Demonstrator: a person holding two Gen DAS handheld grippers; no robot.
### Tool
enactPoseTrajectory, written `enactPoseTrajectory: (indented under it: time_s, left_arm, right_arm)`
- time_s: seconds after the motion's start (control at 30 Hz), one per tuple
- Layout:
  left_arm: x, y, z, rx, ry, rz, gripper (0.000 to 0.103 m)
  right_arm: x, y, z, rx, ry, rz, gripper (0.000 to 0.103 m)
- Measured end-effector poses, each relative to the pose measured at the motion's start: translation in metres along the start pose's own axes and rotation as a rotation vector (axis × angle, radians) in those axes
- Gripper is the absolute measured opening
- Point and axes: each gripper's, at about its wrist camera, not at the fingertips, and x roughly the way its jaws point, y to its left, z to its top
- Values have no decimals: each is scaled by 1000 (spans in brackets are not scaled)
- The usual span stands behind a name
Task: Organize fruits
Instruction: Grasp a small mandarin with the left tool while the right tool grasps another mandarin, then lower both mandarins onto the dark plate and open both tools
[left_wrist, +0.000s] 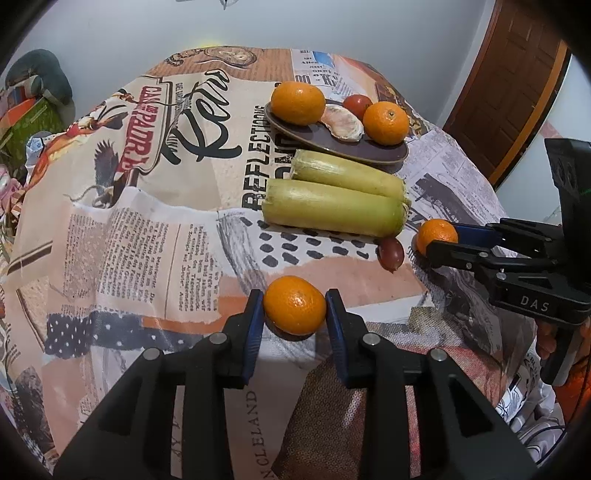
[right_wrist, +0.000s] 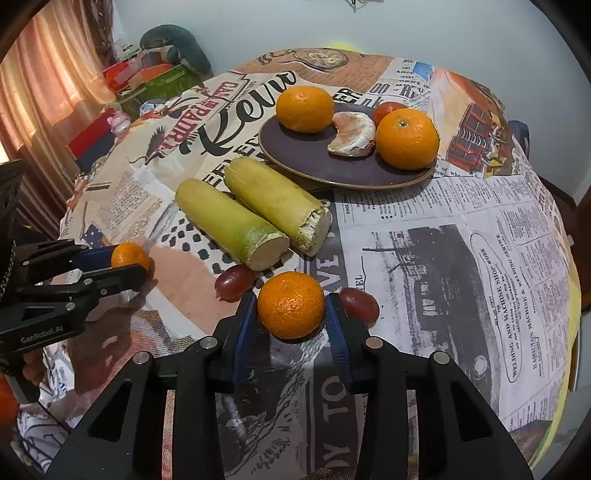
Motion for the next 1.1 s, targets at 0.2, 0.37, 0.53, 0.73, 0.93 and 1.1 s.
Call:
enactPoseTrajectory:
  time_s: [0.2, 0.37, 0.53, 0.73, 0.93, 1.1]
  left_arm:
    - [-6, 3, 13, -12, -30, 6, 33]
    - [-14, -1, 31, 6, -72, 13, 33]
    - [-25, -8, 51, 26, -126, 8, 33]
    - [-34, -18, 74, 50, -183, 0, 33]
    - [-32, -21, 95, 64, -216, -6, 33]
    - [-23, -18, 112, 55, -234, -10, 33]
  right_arm:
    - [-10, 0, 7, -4, -37, 3, 35]
    - [-24, 5, 15, -34, -84, -14, 35]
    - [-33, 5, 28, -46, -126, -22, 35]
    - [-39, -2, 44, -45, -167, -33, 35]
    - [-42, -13, 62, -39, -208, -41, 35]
    - [-39, -23, 77, -36, -235, -54, 35]
